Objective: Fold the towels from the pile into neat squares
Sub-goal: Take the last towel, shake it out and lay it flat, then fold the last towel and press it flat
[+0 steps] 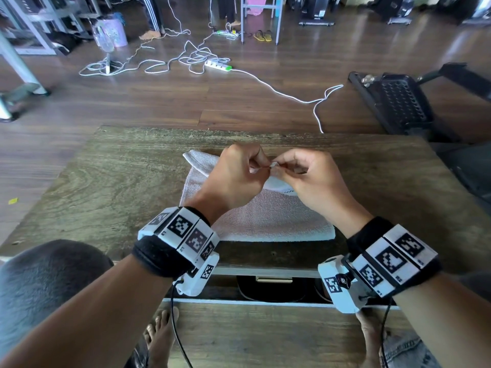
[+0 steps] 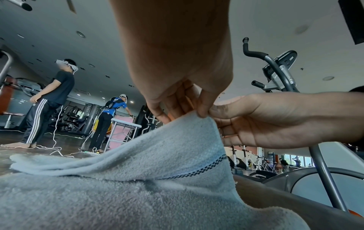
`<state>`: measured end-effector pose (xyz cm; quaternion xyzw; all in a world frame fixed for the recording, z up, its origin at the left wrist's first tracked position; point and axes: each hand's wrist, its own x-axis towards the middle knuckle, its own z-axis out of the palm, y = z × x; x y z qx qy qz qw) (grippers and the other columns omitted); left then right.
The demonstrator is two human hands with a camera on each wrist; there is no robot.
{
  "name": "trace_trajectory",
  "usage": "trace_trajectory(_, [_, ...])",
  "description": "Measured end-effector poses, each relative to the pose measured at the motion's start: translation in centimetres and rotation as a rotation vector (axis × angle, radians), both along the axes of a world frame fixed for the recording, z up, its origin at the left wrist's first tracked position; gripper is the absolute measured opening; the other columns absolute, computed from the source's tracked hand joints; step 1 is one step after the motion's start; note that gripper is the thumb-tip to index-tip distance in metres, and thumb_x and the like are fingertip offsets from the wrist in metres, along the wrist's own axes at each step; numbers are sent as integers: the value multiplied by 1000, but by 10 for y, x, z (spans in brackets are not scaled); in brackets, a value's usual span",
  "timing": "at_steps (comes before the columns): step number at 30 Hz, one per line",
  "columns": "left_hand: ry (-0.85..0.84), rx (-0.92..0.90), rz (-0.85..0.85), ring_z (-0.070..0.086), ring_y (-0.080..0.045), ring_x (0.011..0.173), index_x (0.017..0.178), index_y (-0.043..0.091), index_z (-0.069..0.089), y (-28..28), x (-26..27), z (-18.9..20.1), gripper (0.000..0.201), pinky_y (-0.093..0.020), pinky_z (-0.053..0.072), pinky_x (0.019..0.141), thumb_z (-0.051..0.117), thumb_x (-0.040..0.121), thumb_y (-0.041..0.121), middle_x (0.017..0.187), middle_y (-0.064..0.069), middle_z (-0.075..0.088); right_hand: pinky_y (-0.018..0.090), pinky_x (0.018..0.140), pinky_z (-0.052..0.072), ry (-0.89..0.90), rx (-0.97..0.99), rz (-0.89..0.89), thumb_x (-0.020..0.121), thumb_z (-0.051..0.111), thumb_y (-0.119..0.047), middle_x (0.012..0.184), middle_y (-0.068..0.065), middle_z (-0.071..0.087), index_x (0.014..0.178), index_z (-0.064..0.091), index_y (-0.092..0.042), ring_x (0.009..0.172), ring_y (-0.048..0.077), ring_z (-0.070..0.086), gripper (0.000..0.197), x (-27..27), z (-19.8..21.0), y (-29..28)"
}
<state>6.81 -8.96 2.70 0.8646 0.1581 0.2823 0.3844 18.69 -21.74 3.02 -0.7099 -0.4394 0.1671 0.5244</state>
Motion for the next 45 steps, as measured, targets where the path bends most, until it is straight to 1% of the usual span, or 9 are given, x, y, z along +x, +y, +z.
trace_trajectory(8, [0,22,-8,67,-14,76,76,6,67,1,-1,-1,8,-38,56,76,72,82,6,77,-1,69,15,69,52,-80,-36,-28,85,79,-18,86,-9,74,95,77,-14,79,3,68,11,0,1,-1])
trace_trajectory(15, [49,4,-68,68,-9,77,81,7,70,4,-4,0,11,-25,56,78,75,84,17,81,0,71,35,74,57,-174,-94,-32,88,75,-16,85,-7,74,92,76,-16,81,16,69,4,0,-2,-1])
trace_trajectory(24, [226,121,-65,64,-9,68,83,12,77,16,-14,-4,9,-29,50,64,80,79,20,77,5,71,35,67,50,-249,-55,-13,97,60,-12,84,-2,67,95,67,-16,76,17,62,8,-1,2,-7])
trace_trajectory(29, [317,133,41,70,-21,76,94,13,77,27,-27,1,15,-38,58,67,78,82,21,90,-2,75,18,66,41,-245,77,-49,98,55,-7,83,-7,61,95,63,-14,70,1,51,12,5,14,-17])
trace_trajectory(33, [303,105,106,69,-22,64,91,18,78,31,-41,12,10,-42,58,57,76,83,23,82,2,75,16,67,41,-221,132,-163,99,53,-6,87,-1,63,98,63,-17,75,8,53,15,16,28,-32])
trace_trajectory(36, [286,119,148,65,-15,58,87,18,79,34,-55,27,7,-36,56,62,77,82,23,67,7,71,29,74,50,-172,127,-261,101,52,-14,92,9,67,94,62,-28,81,24,59,19,27,32,-43])
trace_trajectory(39, [251,142,226,59,-14,51,81,15,80,45,-68,45,10,-26,50,53,80,80,25,72,-5,74,51,90,56,-52,124,-370,100,52,-23,98,4,70,88,64,-35,95,22,67,20,38,34,-52])
trace_trajectory(42, [259,145,238,42,-5,46,75,9,78,52,-81,64,13,-16,35,44,81,79,21,71,-17,70,51,94,56,38,93,-428,101,55,-25,102,-4,72,92,67,-33,101,17,68,17,44,42,-59])
trace_trajectory(45, [241,126,228,48,-2,54,72,21,78,51,-95,86,7,-19,43,55,81,78,21,73,-9,73,48,95,56,59,97,-429,103,53,-21,101,-4,72,94,67,-27,97,13,67,18,44,57,-65])
